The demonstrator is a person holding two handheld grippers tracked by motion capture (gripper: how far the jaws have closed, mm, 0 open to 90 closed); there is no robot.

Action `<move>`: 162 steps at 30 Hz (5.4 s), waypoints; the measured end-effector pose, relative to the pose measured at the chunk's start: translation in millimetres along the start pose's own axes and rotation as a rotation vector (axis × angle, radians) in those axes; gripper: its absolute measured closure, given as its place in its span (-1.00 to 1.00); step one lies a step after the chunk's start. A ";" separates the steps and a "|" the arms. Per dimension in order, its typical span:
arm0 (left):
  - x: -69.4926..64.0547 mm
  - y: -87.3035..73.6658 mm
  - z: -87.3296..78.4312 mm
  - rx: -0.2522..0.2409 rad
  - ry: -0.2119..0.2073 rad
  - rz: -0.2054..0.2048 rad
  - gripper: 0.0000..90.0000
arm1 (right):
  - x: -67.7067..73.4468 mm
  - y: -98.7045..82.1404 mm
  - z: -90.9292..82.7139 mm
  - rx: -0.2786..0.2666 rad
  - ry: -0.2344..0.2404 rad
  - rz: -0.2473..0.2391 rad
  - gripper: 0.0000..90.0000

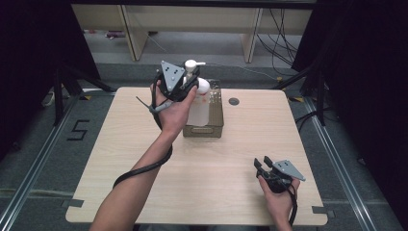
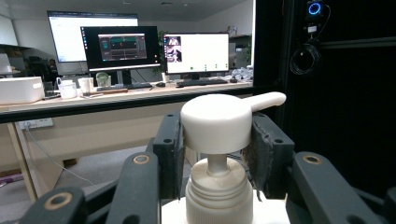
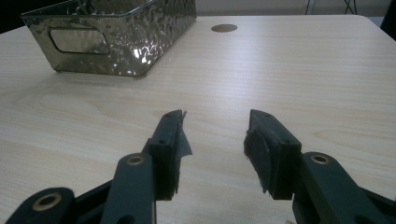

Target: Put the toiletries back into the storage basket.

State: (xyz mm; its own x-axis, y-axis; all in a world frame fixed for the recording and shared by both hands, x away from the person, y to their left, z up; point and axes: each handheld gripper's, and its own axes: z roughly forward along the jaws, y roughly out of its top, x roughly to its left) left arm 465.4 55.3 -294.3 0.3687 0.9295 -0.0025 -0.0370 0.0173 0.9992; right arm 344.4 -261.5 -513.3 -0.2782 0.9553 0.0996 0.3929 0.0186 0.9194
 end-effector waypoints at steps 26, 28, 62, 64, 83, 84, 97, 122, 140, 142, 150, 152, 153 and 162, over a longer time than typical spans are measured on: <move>-4.9 -5.2 15.2 0.032 0.007 0.005 0.32 | 0.3 0.0 0.1 0.000 -0.004 -0.003 0.25; -4.2 -5.8 16.5 0.028 0.011 0.019 0.32 | 0.0 0.0 -0.5 0.007 -0.018 -0.016 0.25; -2.7 -11.8 26.2 0.055 0.030 0.019 0.32 | 0.3 -0.6 0.7 -0.012 -0.010 -0.016 0.25; -3.2 -12.7 26.8 0.062 0.031 0.001 0.32 | 2.7 -0.9 0.2 -0.001 -0.007 0.015 0.25; -2.4 -17.7 30.9 0.074 0.038 0.005 0.32 | 3.6 -1.0 -0.2 0.003 -0.004 0.027 0.24; -2.4 -17.8 31.1 0.076 0.037 0.004 0.32 | 3.4 -1.0 -0.1 0.001 -0.005 0.025 0.24; -1.6 -19.7 32.7 0.078 0.041 0.021 0.32 | 0.9 0.2 -1.1 0.013 -0.006 -0.014 0.24; -1.6 -33.5 33.0 0.110 0.046 0.008 0.32 | 0.8 0.4 -1.2 0.017 -0.004 -0.020 0.24; -2.6 -43.8 29.7 0.130 0.046 0.005 0.32 | 3.2 -1.0 0.9 -0.001 0.006 0.018 0.24; -2.5 -45.1 29.4 0.135 0.048 0.003 0.32 | 0.3 -0.4 0.9 -0.005 0.002 -0.022 0.24; -2.2 -49.2 28.5 0.141 0.049 -0.002 0.32 | 1.8 -0.7 0.9 -0.004 0.004 0.001 0.24; -2.0 -50.8 28.5 0.145 0.050 -0.001 0.32 | 0.3 -0.4 0.9 -0.006 0.003 -0.020 0.24; -2.0 -50.8 28.5 0.145 0.050 -0.001 0.32 | 0.3 -0.4 0.9 -0.006 0.003 -0.020 0.24; -1.9 -56.6 28.3 0.159 0.051 -0.003 0.32 | 0.3 -0.4 0.9 -0.006 0.003 -0.021 0.23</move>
State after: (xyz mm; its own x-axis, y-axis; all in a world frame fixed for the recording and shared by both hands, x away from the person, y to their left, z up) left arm 493.1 42.1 -349.7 0.3209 0.9471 -0.0031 0.1133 -0.0351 0.9929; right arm 344.9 -261.0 -513.9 -0.2885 0.9540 0.0816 0.3822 0.0366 0.9234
